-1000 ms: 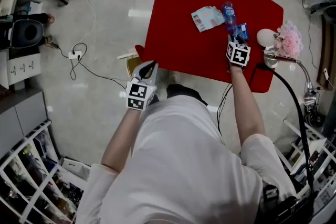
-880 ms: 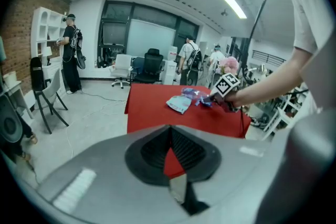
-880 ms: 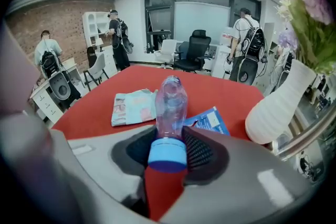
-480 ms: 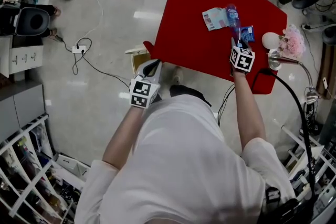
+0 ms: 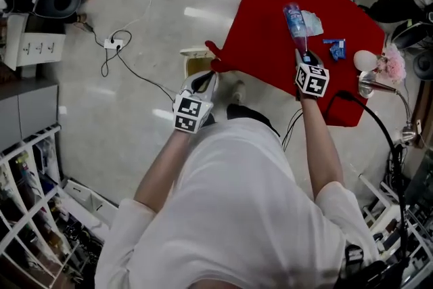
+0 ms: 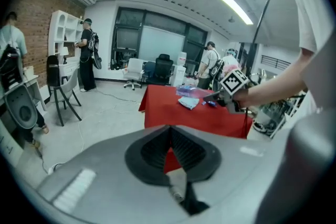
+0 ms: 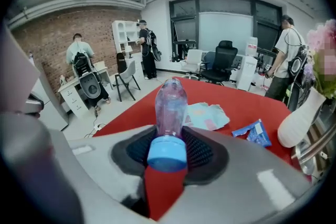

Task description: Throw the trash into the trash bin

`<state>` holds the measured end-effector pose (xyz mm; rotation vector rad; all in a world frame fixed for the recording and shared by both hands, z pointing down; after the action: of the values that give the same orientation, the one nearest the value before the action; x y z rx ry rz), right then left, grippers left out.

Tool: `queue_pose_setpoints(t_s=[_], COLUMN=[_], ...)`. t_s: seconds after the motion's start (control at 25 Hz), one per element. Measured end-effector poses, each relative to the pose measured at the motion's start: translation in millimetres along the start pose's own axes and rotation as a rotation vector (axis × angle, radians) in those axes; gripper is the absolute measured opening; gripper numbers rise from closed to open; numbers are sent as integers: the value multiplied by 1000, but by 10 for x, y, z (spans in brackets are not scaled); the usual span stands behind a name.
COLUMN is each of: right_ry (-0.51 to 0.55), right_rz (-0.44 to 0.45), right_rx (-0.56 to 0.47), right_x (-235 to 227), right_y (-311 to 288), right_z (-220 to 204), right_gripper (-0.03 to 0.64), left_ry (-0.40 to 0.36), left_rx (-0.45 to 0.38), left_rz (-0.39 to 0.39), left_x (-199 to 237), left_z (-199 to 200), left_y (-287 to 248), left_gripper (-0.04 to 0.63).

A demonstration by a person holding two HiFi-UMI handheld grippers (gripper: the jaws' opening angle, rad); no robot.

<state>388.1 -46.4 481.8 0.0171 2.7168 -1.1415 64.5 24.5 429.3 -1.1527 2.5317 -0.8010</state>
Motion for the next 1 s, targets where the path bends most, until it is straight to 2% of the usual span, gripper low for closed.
queue_pose_setpoints(t_s=[0.2,0.68,1.0], right_ry=[58,184,236], right_rz=[85,296,397], right_rx=[21,94,175], right_x=[664,2077,2700], right_y=[55,145,246], right_z=[-25,-581,-1087], right_gripper=[141,141,141], left_ry=[38,115,171], left_rx=[13,27,49], left_rz=[18,90,123], left_x=[144,411,559], left_z=[-112,-738,-1093], left_y=[353,868,1103], left_gripper=[5,5,5])
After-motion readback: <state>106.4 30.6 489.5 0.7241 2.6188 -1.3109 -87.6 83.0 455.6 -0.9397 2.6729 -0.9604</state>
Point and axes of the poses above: the fingertips, and each gripper's own axes: y backward along the fingers, x to its left, z out of its top, the point moved 1 cm from there along y, backward along the fingers, and after that the axes turned 12 degrees about -y, right-handed, at the moved point
